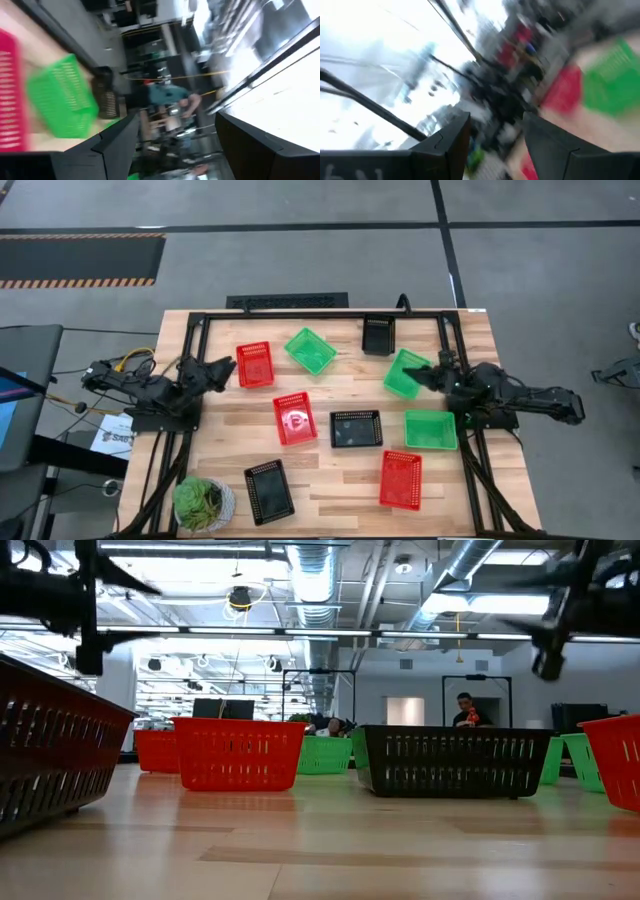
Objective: Stack baskets by color
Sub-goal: Stack the middle green bin on top of the top green bin
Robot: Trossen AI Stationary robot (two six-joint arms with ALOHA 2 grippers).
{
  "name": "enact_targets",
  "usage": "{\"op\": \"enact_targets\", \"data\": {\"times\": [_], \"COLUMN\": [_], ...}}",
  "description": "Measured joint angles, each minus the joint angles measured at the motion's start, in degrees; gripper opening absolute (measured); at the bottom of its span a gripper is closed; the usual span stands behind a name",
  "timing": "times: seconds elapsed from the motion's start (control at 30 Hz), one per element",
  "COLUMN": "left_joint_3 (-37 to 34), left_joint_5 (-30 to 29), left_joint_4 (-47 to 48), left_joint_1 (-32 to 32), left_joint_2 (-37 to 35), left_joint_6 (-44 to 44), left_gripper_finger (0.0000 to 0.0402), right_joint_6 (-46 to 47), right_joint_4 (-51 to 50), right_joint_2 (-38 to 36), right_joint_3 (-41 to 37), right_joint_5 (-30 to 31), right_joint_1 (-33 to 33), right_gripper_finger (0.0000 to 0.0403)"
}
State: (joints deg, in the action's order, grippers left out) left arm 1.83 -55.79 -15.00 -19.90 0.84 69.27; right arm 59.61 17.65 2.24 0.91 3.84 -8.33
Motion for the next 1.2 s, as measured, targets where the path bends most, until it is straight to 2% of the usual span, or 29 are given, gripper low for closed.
{"op": "enact_targets", "data": {"times": [0.2,0.3,0.4,0.6,0.67,0.8,0.97,1.07,1.2], "left_joint_3": [0.29,3.66,9.79,26.12,32.05,43.73,53.74,56.47,56.74], "left_joint_5": [6.37,7.08,4.69,-0.58,-2.19,-5.76,-9.78,-9.73,-7.48], "left_joint_4": [-26.64,-29.2,-22.2,4.23,14.67,34.6,52.69,58.66,62.45], "left_joint_1": [0.0,0.0,0.0,0.0,0.0,0.0,0.1,0.84,2.68], "left_joint_2": [0.86,2.14,4.68,13.15,16.71,23.16,29.28,31.06,32.1], "left_joint_6": [-17.45,-24.06,-27.38,-26.15,-23.84,-17.62,-8.29,-3.09,2.48], "left_gripper_finger": [0.0256,0.0256,0.0256,0.0256,0.0256,0.0256,0.0256,0.0256,0.0256], "right_joint_6": [-8.79,-14.81,-20.26,-23.17,-20.39,-6.87,6.49,10.82,13.1], "right_joint_4": [18.1,17.35,8.75,-24.41,-35.57,-57.48,-77.03,-82.58,-85.88], "right_joint_2": [0.0,0.01,1.27,9.52,14.11,24.14,35.72,41.07,48.09], "right_joint_3": [0.95,4.96,11.7,29.9,35.54,45.64,52.18,52.61,51.94], "right_joint_5": [5.35,6.56,7.37,14.69,18.23,23.15,20.73,17.44,13.23], "right_joint_1": [-1.27,-1.99,-2.81,-3.96,-4.44,-5.99,-7.76,-8.39,-8.71], "right_gripper_finger": [0.0205,0.0205,0.0205,0.0205,0.0205,0.0205,0.0205,0.0205,0.0205]}}
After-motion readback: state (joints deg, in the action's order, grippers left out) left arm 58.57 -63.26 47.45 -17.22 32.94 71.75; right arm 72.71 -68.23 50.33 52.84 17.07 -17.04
